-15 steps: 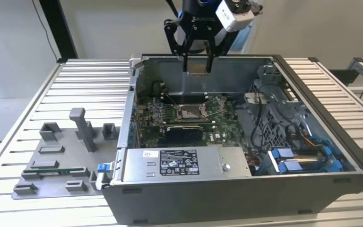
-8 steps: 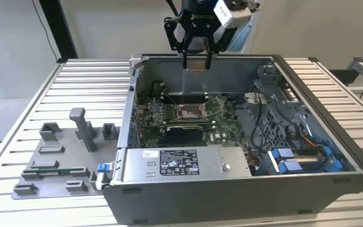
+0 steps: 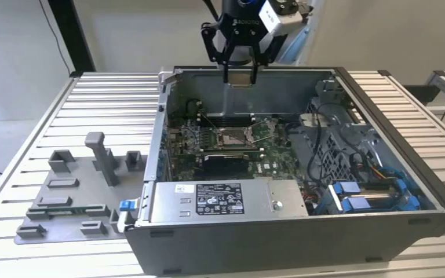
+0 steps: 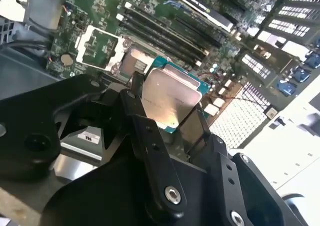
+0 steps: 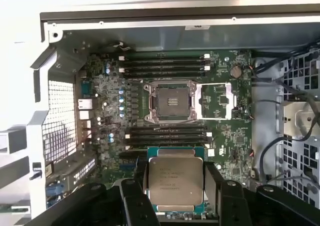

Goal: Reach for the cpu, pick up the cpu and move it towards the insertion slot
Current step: 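Pick up the cpu and move it towards the insertion slot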

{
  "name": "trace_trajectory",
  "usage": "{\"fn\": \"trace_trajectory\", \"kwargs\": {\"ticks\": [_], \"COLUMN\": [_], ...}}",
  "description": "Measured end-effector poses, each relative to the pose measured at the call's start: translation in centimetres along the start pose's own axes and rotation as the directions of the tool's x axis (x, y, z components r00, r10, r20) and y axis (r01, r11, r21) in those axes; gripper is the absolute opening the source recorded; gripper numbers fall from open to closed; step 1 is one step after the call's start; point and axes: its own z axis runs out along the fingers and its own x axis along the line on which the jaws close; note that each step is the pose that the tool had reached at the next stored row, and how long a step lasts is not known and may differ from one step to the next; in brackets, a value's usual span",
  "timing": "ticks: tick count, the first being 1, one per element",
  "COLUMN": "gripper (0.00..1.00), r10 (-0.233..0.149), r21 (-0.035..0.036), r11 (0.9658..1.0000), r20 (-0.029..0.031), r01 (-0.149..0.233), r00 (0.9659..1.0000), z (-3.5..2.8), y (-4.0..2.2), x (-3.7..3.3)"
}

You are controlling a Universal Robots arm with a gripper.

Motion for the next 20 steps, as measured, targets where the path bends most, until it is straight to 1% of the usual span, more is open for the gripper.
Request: {"fn": "trace_trajectory", "kwargs": {"ticks": [5, 7, 9, 16, 20], "gripper": [0.00, 0.00, 0.00, 0.00, 0.00], "r10": [0.000, 0.000, 0.000, -0.012, -0.012], "r21": [-0.0001, 0.0001, -0.0001, -0.0002, -0.0001], "r11": [1.0000, 1.0000, 1.0000, 0.9999, 0.9999], "r20": [0.0000, -0.0001, 0.0000, 0.0000, 0.0005], "r01": [0.000, 0.000, 0.000, 0.012, 0.012], "r00": [1.0000, 1.0000, 1.0000, 0.9999, 0.9999], "z": [0.46, 0.61, 0.74, 1.03, 1.04], "y": [1.60, 2.31, 2.81, 3.72, 3.75], "x": [-0.07, -0.24, -0.50, -0.66, -0.66]}}
